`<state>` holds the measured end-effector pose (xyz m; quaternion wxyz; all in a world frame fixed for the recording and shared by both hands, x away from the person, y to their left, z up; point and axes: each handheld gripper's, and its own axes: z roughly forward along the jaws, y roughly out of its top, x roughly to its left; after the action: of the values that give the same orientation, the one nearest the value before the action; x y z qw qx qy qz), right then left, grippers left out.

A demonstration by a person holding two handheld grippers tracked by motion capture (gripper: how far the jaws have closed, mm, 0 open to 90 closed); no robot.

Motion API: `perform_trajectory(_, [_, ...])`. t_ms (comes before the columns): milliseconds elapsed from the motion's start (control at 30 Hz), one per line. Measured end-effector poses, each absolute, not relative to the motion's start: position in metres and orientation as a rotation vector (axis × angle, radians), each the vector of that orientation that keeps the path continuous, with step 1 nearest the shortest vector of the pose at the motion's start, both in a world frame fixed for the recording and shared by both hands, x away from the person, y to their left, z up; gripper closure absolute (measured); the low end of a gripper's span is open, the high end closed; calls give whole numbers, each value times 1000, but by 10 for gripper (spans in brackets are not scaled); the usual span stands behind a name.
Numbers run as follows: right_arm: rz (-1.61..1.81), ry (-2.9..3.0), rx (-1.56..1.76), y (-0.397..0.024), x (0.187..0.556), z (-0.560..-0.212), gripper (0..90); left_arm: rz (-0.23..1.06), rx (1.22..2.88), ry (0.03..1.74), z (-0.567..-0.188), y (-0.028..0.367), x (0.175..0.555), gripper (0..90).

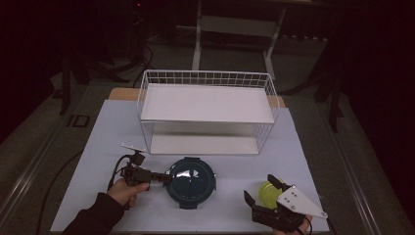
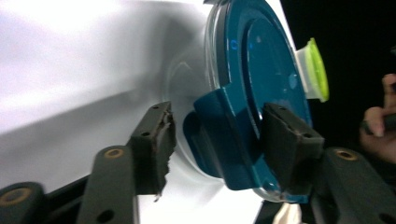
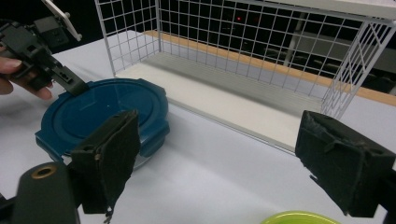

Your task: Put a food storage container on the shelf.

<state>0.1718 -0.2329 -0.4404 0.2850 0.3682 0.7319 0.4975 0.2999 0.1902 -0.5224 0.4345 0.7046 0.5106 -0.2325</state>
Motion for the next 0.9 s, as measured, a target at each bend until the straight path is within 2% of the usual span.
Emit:
perform_trajectory(67, [1338,1954,975,-232,172,-440,138,-624,1730,1286,-524,191,301,501])
perform_trajectory(200, [1345,1967,960,-230,171,-438,138,-659,1723,1287,-526,191,304,514])
perform_trajectory(367, [1355,2035,1004,-223,179,-440,105,-650,1744,1274,-524,191,304,515])
perform_trajectory(567, [1394,2155,1151,-213,194,-450,105,-629,1752,1254,-522,190,302,516])
perform_trajectory(633, [1458,2242,1272,-206,208,-458,144,-606,1764,1223,-519,189,298,522])
perform_trajectory(733, [1486,2280,1316,-202,215,-462,148,-589,1769,1210,-518,189,296,527])
perform_trajectory(900, [1511,2377,1381,-187,232,-474,227,-549,1780,1164,-517,189,291,526])
